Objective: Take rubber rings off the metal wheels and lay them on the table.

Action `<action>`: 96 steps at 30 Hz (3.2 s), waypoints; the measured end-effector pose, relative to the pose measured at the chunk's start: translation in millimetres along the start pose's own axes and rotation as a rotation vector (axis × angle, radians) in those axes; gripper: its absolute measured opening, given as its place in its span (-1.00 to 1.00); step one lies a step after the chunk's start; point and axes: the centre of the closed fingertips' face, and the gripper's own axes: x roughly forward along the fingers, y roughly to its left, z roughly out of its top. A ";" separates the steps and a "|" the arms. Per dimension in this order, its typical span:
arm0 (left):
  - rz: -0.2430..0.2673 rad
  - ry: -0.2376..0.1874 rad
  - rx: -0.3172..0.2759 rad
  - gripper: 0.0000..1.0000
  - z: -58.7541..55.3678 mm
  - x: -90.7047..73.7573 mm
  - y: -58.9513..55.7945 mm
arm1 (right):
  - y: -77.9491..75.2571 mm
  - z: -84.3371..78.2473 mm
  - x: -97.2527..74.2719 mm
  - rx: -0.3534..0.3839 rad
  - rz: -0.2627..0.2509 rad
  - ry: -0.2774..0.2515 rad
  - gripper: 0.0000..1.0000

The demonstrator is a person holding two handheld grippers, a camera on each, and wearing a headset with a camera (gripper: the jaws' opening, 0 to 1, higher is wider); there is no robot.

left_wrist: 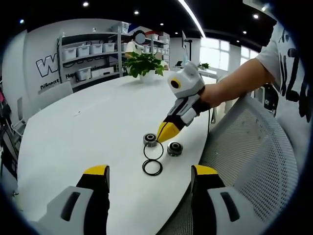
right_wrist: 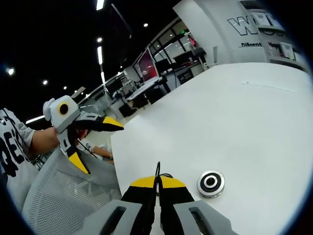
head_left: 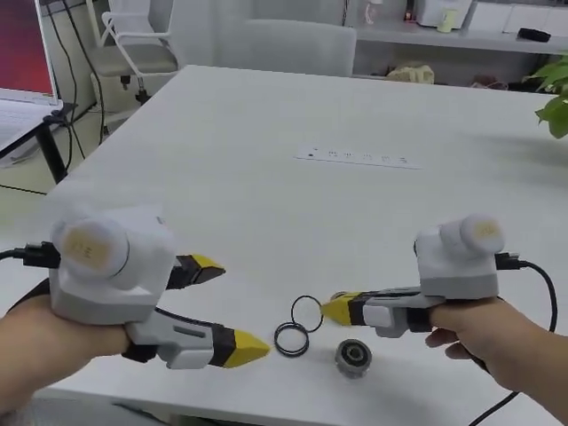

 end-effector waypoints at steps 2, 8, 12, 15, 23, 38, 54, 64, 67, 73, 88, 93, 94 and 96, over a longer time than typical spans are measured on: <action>0.001 -0.007 -0.004 0.30 -0.2 -0.2 0.2 | 0.9 -2.2 2.9 0.003 0.007 0.012 -1.00; 0.005 -0.017 -0.026 0.31 -0.3 -1.5 2.5 | 2.0 -7.3 9.4 0.013 0.022 0.041 -1.00; 0.013 -0.021 -0.028 0.31 0.6 -2.3 3.8 | 1.9 -10.5 13.2 0.029 0.033 0.055 -1.00; 0.017 -0.022 -0.021 0.30 0.8 -2.6 4.7 | 1.9 -13.2 15.7 0.043 0.042 0.066 -1.00; 0.011 0.008 0.013 0.29 -4.8 -0.1 1.7 | 1.8 -17.2 19.3 0.068 0.054 0.078 -1.00; 0.014 0.028 0.030 0.29 -8.9 -0.2 2.1 | 0.0 -20.8 26.3 0.097 0.062 0.088 -1.00; 0.008 0.034 0.017 0.29 -10.9 0.1 1.7 | -10.3 -27.1 25.2 0.125 0.034 0.099 -1.00; 0.007 0.041 0.004 0.29 -12.6 0.8 2.8 | -14.9 -27.9 27.9 0.129 0.017 0.109 -1.00; 0.006 0.047 0.010 0.29 -13.5 1.3 2.5 | -15.7 -29.3 28.1 0.120 0.013 0.118 -1.00; 0.006 0.051 0.014 0.29 -13.6 2.0 2.6 | -20.4 -30.3 27.6 0.122 0.000 0.121 -1.00; 0.011 0.051 0.011 0.28 -13.5 2.4 6.1 | -25.4 -32.8 30.9 0.118 -0.015 0.133 -1.00; 0.009 0.054 0.013 0.28 -14.0 2.4 5.9 | -26.4 -32.6 31.9 0.119 -0.017 0.134 -1.00; 0.009 0.054 0.014 0.28 -14.0 2.5 6.0 | -26.5 -32.6 32.0 0.120 -0.017 0.133 -1.00; 0.009 0.056 0.014 0.28 -14.2 2.5 6.0 | -26.9 -32.8 32.2 0.121 -0.019 0.134 -1.00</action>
